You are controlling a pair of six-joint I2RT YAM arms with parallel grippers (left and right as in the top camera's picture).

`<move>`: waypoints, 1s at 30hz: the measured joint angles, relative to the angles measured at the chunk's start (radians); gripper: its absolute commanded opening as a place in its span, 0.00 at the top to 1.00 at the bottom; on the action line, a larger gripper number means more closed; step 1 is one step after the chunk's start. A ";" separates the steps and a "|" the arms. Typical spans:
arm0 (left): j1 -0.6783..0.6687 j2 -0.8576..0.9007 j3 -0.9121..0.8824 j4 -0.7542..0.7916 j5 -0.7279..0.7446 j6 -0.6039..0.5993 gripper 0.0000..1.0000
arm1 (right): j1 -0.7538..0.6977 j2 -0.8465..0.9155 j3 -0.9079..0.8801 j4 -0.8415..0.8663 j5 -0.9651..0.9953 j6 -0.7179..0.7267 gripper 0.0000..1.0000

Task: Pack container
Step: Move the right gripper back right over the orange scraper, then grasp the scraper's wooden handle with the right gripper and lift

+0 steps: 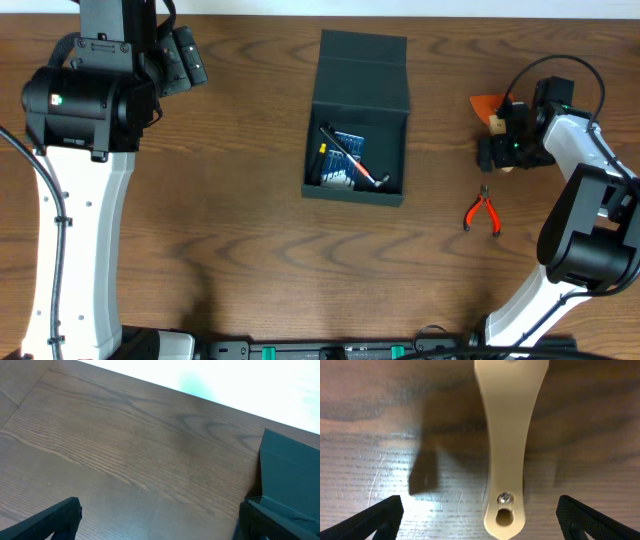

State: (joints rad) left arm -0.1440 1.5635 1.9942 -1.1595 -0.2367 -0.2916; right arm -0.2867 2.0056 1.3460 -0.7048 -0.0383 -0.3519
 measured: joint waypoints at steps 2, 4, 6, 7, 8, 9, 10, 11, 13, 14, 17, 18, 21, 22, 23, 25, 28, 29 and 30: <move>0.000 0.000 0.000 0.000 0.000 0.000 0.02 | 0.000 0.000 0.000 0.022 0.000 0.001 0.01; 0.000 0.000 0.000 0.000 0.000 0.000 0.01 | 0.000 0.000 0.000 0.042 0.000 0.003 0.01; 0.000 0.000 0.000 0.000 0.000 0.000 0.01 | 0.000 0.000 0.000 0.059 0.000 0.009 0.01; 0.000 0.000 0.000 0.000 0.000 0.000 0.01 | 0.000 0.000 0.000 0.063 0.000 0.012 0.02; 0.000 0.000 0.000 0.000 0.000 0.000 0.01 | 0.000 0.000 0.000 0.064 0.000 0.016 0.01; 0.000 0.000 0.000 0.000 0.000 0.000 0.01 | 0.000 0.000 0.000 0.064 0.000 0.020 0.01; 0.000 0.000 0.000 0.000 0.000 0.000 0.02 | 0.000 0.000 0.000 0.064 0.000 0.024 0.01; 0.000 0.000 0.000 0.000 0.000 0.000 0.01 | 0.000 0.000 0.000 0.064 0.000 0.027 0.01; 0.000 0.000 0.000 0.000 0.000 0.000 0.02 | 0.000 0.000 0.000 0.062 0.000 0.034 0.01; 0.000 0.000 0.000 0.000 0.000 0.000 0.01 | 0.000 0.001 0.002 0.053 0.000 0.038 0.01; 0.000 0.000 0.000 0.000 0.000 0.000 0.02 | 0.000 0.025 0.031 0.004 0.000 0.053 0.01; 0.000 0.000 0.000 0.000 0.000 0.000 0.02 | 0.001 0.047 0.057 -0.024 -0.002 0.057 0.01; 0.000 0.000 0.000 0.000 0.000 0.000 0.02 | 0.005 0.117 0.140 -0.085 -0.002 0.065 0.01; 0.000 0.000 0.000 0.000 0.000 0.000 0.01 | 0.006 0.129 0.159 -0.088 -0.004 0.065 0.01; 0.000 0.000 0.000 0.000 0.000 0.000 0.01 | 0.009 0.142 0.180 -0.093 -0.003 0.066 0.01; 0.000 0.000 0.000 0.000 0.000 0.000 0.01 | 0.016 0.156 0.201 -0.086 -0.004 0.068 0.01; 0.000 0.000 0.000 0.000 0.000 0.000 0.01 | 0.027 0.161 0.207 -0.067 -0.003 0.071 0.01; 0.000 0.000 0.000 0.000 0.000 0.000 0.01 | 0.029 0.161 0.207 -0.063 -0.003 0.072 0.01; 0.000 0.000 0.000 0.000 0.000 0.000 0.01 | 0.031 0.161 0.207 -0.061 -0.003 0.072 0.01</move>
State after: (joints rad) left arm -0.1440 1.5635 1.9942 -1.1599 -0.2363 -0.2916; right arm -0.2562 2.1670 1.5532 -0.7658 -0.0410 -0.2802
